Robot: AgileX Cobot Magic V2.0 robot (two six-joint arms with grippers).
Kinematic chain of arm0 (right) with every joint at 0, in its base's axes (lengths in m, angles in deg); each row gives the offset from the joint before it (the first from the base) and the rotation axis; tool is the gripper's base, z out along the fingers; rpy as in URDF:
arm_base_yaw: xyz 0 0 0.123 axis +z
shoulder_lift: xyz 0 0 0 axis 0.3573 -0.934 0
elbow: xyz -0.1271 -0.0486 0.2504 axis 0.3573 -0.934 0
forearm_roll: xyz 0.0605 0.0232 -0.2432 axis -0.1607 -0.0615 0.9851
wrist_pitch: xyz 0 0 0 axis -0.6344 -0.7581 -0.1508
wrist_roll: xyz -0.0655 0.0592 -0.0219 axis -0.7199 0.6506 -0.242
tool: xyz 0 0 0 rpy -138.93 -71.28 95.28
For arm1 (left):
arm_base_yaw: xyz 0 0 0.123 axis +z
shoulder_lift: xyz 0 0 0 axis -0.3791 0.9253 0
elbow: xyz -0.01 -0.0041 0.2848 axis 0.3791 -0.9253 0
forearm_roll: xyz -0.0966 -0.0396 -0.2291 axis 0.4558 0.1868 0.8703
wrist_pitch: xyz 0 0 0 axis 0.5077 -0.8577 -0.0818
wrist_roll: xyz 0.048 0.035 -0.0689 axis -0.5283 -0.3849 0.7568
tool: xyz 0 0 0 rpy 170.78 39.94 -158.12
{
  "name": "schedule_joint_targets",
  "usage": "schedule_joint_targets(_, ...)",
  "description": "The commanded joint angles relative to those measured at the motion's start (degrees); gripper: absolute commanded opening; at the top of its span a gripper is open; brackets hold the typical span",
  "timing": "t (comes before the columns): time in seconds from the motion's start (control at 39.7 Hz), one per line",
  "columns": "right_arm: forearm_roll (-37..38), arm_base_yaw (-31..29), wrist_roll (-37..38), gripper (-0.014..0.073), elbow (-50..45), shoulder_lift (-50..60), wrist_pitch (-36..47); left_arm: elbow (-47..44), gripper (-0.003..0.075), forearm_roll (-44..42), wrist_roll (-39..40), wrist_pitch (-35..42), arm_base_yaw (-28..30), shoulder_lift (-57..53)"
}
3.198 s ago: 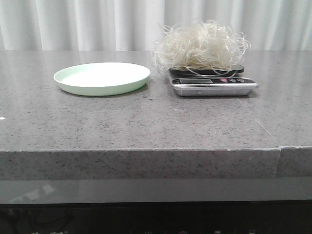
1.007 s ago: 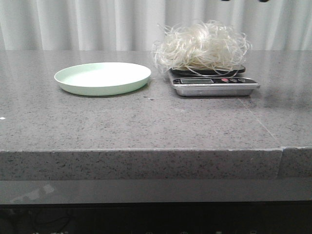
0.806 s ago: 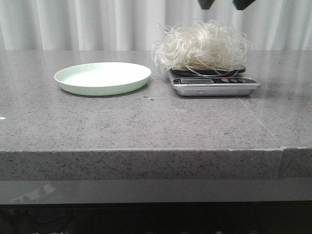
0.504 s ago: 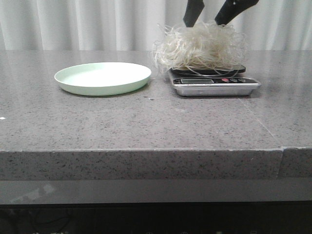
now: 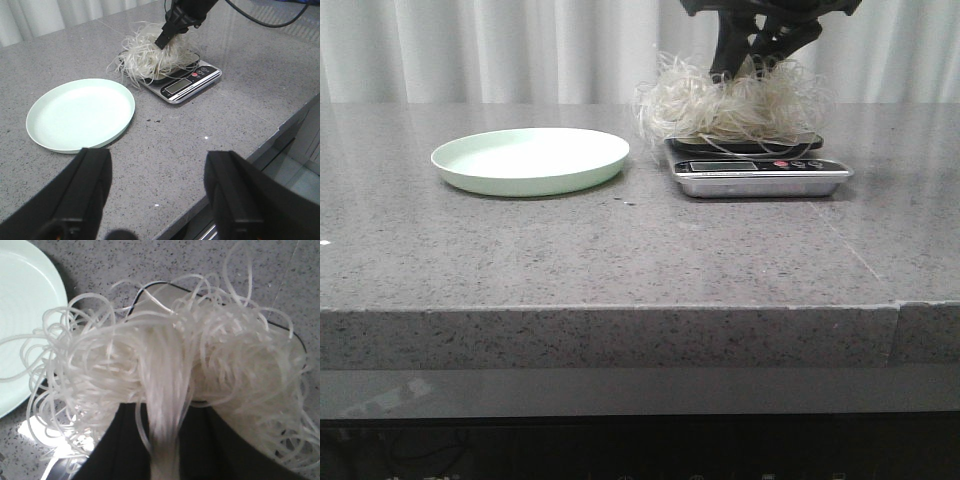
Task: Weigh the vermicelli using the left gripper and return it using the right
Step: 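Lift the vermicelli with the right gripper and carry it to the plate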
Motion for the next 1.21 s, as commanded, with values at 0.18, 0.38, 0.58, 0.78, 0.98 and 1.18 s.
schedule_joint_targets(0.18, 0.84, -0.27, -0.75, 0.0213, 2.28, 4.41, 1.15, 1.6, 0.0493, 0.29, 0.61, 4.26, -0.36, 0.06)
schedule_joint_targets(0.38, 0.77, 0.14, -0.75, 0.0213, 7.33, 6.8, -1.49, 1.6, 0.0493, 0.29, 0.61, 4.26, -0.36, 0.06)
schedule_joint_targets(0.58, 0.72, 1.96, -0.75, 0.0213, 15.07, 7.11, -3.12, 1.6, 0.0493, 0.29, 0.61, 4.26, -0.36, 0.06)
schedule_joint_targets(0.78, -0.07, 5.98, -0.75, 0.0213, 18.69, 6.88, 1.17, 1.6, 0.0493, 0.29, 0.61, 4.26, -0.36, 0.06)
schedule_joint_targets(0.98, -0.12, 11.5, -0.75, 0.0213, 18.97, 5.0, 7.06, 1.6, 0.0493, 0.29, 0.61, 4.26, -0.36, 0.06)
schedule_joint_targets(1.18, -0.12, 15.31, -0.75, 0.0213, 21.57, -0.68, 7.81, 1.6, 0.0493, 0.29, 0.61, 4.26, -0.36, 0.06)
